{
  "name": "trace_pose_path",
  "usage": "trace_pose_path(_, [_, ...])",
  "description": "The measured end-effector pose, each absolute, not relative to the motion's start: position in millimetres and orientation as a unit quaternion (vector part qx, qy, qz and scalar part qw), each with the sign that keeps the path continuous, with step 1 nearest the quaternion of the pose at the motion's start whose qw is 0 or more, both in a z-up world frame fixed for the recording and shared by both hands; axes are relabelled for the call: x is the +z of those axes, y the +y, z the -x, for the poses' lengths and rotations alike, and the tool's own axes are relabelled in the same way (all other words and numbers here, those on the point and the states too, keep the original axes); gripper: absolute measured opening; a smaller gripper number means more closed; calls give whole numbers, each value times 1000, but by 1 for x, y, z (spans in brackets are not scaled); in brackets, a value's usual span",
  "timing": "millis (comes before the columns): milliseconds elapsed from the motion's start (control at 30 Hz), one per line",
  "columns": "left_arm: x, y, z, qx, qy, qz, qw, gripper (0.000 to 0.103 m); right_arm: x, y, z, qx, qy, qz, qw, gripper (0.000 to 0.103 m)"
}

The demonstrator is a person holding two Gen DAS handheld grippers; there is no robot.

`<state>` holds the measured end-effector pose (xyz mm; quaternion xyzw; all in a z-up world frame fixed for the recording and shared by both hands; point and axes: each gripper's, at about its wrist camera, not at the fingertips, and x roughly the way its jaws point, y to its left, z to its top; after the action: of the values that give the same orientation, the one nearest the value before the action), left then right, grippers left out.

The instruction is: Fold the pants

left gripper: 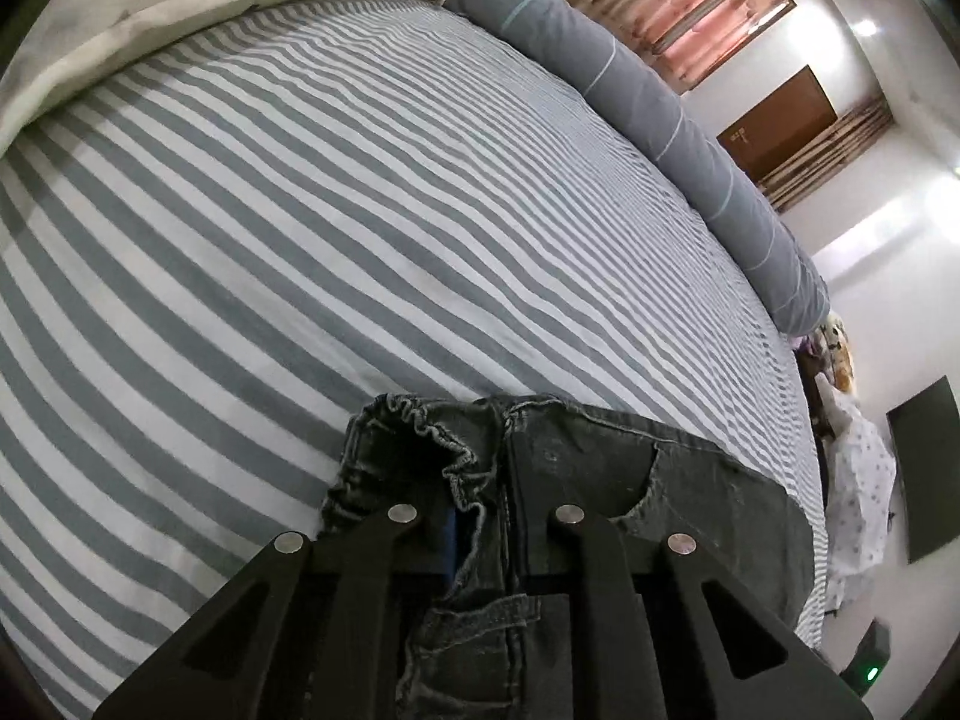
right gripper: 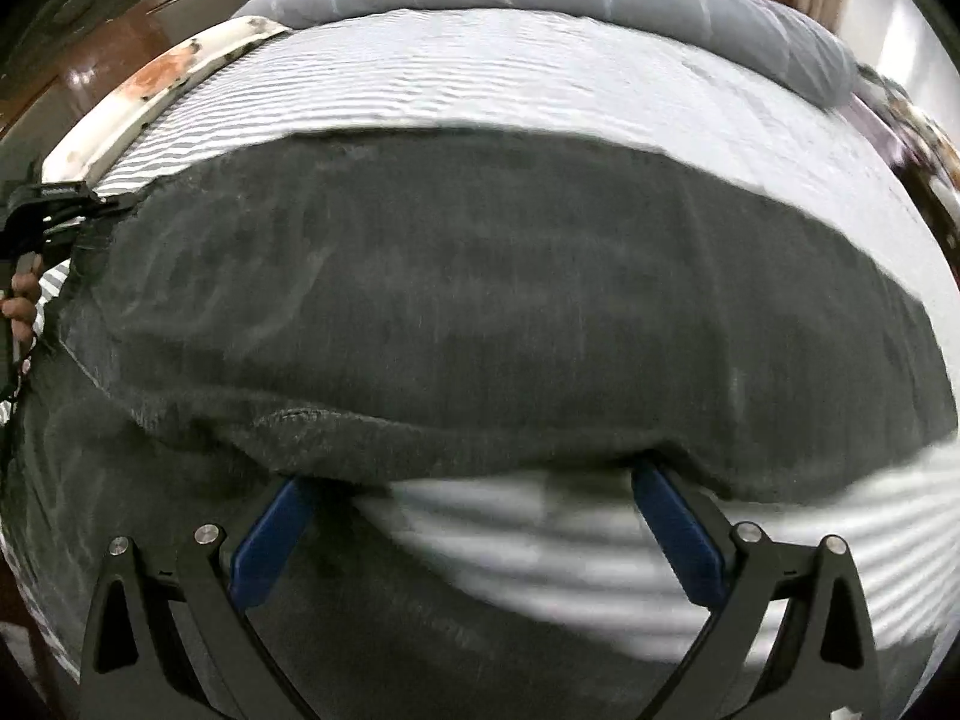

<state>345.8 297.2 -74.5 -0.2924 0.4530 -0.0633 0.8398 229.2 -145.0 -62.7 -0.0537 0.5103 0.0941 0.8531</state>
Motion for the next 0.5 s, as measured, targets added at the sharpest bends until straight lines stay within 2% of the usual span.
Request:
trace_pose_path(233, [-64, 286, -330, -68, 423, 236, 872, 7, -35, -130, -292, 170, 509, 131, 834, 100])
trace_pose_path(500, [-57, 302, -318, -97, 383, 286, 873, 6, -2, -128, -354, 236, 514, 156, 810, 99])
